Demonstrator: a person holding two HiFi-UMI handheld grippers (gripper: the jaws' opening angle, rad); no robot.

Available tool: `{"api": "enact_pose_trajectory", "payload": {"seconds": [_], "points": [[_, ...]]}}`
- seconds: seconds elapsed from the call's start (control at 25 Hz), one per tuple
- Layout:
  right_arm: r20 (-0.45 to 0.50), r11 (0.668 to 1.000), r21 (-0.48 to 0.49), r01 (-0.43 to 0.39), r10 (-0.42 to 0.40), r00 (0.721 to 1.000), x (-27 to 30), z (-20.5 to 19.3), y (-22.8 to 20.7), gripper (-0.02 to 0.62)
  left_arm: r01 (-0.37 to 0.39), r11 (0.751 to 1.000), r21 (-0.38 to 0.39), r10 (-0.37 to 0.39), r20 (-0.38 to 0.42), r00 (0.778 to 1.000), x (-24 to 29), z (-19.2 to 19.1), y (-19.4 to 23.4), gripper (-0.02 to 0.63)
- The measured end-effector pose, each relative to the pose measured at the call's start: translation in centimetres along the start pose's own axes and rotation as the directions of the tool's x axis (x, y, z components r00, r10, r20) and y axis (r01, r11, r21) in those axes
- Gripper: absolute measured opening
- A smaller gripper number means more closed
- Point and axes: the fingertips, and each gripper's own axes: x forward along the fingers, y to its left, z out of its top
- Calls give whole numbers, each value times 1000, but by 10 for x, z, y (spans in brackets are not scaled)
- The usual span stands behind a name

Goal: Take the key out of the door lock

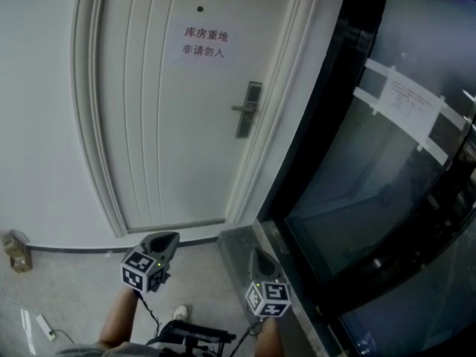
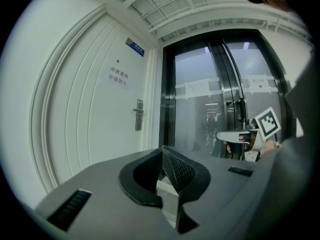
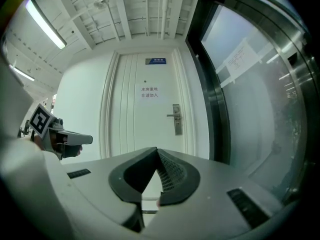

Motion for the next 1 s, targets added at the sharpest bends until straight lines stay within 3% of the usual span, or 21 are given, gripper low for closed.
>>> {"api": "enact_pose_trajectory", "payload": {"seconds": [1.0], "points": [[-14, 993, -14, 119, -119, 993, 179, 32, -38, 12, 129, 992, 15, -129, 0, 992, 172, 40, 121, 5]]}}
